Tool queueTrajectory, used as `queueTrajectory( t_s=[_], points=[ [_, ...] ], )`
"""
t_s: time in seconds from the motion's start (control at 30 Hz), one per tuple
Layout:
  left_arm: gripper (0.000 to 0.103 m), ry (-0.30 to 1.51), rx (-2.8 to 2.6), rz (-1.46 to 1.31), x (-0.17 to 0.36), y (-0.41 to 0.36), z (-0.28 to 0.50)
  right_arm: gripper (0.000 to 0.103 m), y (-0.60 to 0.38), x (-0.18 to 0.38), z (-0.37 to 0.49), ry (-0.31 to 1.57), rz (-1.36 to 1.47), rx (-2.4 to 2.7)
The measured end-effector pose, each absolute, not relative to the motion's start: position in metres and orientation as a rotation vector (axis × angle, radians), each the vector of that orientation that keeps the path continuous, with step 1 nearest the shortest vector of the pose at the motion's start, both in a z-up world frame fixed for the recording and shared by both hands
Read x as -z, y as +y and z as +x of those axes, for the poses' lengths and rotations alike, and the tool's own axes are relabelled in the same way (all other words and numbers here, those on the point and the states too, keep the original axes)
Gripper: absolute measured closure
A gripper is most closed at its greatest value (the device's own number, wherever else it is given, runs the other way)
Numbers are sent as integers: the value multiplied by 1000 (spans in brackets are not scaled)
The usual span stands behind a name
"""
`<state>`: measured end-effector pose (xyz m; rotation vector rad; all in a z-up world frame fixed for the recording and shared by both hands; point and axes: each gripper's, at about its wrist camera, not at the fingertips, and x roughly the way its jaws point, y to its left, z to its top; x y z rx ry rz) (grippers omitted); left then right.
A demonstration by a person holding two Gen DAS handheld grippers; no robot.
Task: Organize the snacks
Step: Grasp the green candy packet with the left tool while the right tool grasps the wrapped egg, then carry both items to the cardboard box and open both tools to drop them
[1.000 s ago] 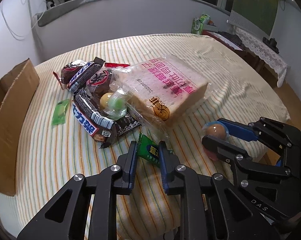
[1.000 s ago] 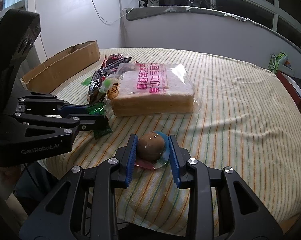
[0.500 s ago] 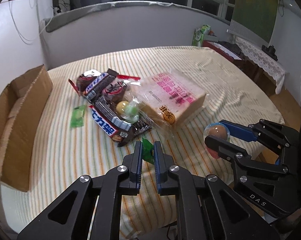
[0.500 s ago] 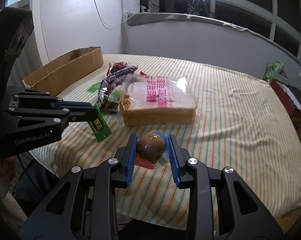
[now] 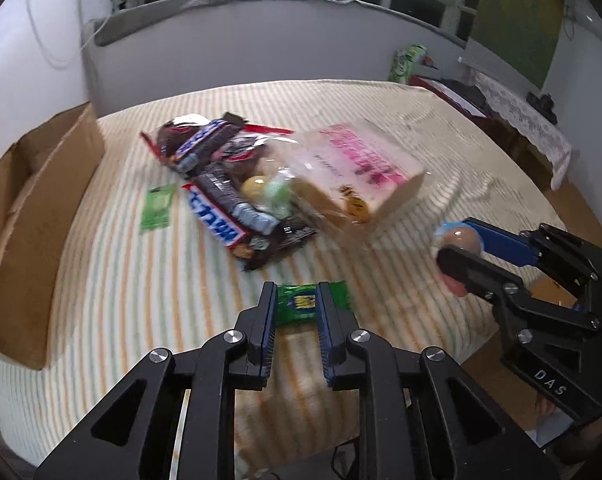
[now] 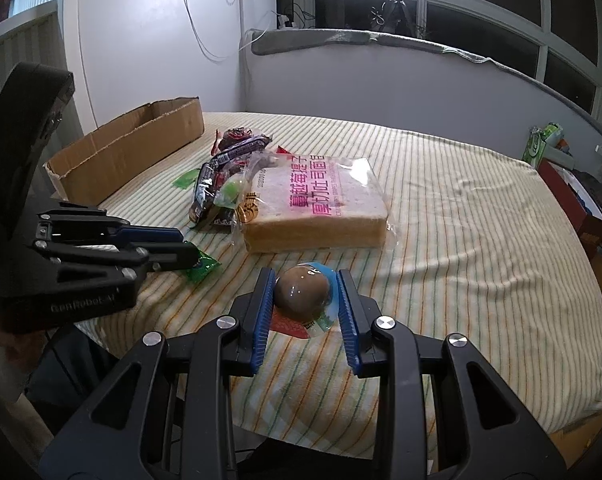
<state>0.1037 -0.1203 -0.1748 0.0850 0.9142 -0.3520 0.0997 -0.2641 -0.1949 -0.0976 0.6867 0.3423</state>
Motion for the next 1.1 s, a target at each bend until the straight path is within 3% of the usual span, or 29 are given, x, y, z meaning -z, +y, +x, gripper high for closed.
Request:
queueTrajectory(
  t_s=[0.07,0.1,0.17,0.27,0.33,0.6,0.63,0.7,0.73,1.1],
  points=[
    [46,929,349,126,179,-129,105,71,-268,196,101,687,-89,-337],
    [18,930,336,129,180,-131,105,71,-270,197,101,688,-85,-336],
    [16,935,325,137,184,-136,104,71,-273,197,102,688,-82,-334],
    [23,935,317,162,192,-140,104,71,-275,198,102,687,-77,-333],
    [71,918,317,151,187,-138,104,71,-276,198,102,688,-75,-331],
    [75,925,364,110,184,-128,108,71,-271,193,101,675,-77,-333],
    [84,919,364,111,182,-127,109,71,-271,192,101,672,-78,-330],
    [88,909,361,108,179,-124,108,71,-270,190,101,670,-79,-330],
    [97,900,359,110,176,-122,107,71,-269,189,101,667,-82,-328],
    [98,859,387,90,163,-112,103,71,-258,176,95,644,-107,-321]
  ],
)
